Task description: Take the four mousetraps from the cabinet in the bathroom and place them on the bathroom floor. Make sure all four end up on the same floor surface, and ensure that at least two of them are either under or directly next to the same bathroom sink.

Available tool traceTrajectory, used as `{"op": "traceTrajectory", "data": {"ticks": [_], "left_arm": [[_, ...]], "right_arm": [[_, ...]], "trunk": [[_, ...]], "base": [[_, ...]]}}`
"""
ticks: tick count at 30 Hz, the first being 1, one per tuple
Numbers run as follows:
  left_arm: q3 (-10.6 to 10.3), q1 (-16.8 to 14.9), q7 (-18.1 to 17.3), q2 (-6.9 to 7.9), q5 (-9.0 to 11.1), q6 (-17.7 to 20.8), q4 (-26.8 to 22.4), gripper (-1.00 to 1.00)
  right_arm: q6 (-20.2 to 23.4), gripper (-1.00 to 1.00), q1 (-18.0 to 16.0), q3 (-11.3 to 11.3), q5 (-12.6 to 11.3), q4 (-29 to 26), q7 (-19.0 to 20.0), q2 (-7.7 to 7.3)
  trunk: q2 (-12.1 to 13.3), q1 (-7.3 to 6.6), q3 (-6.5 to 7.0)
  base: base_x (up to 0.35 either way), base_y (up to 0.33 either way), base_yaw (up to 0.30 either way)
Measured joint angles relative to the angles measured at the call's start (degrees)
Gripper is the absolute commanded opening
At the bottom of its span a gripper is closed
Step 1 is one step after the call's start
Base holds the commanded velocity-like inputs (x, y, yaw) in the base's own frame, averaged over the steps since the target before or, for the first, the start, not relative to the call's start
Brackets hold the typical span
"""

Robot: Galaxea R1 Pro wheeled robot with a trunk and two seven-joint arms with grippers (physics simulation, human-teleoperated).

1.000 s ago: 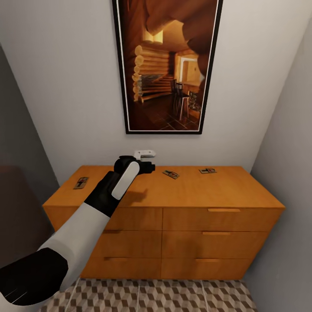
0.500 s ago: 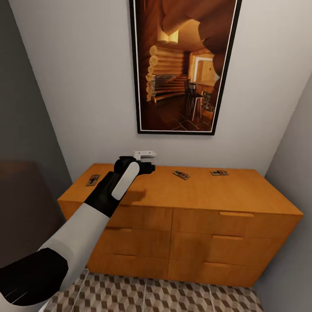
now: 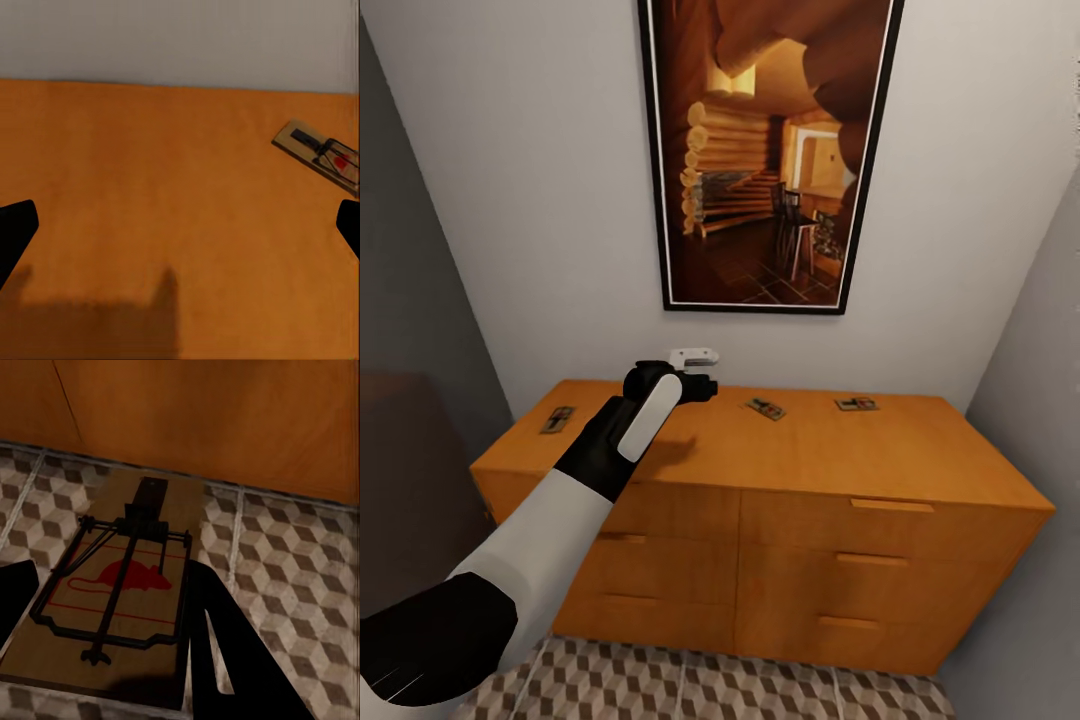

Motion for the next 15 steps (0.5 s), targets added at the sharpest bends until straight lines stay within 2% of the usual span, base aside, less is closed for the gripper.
{"op": "traceTrajectory", "data": {"ticks": [5,15], "left_arm": [[0.00,0.00,0.00,0.00,-0.01,0.03,-0.03,1.00],[0.00,0.21,0.00,-0.01,0.05,0.06,-0.24,1.00]], "right_arm": [[0.01,-1.00,0.00,0.00,-0.03,-0.04,0.00,0.05],[0.01,-1.00,0.00,0.00,0.01,-0.03,0.00,0.06]], "trunk": [[0.00,0.01,0.00],[0.00,0.01,0.00]], "base": [[0.053,-0.190,0.000],[0.004,-0.082,0.000]]}}
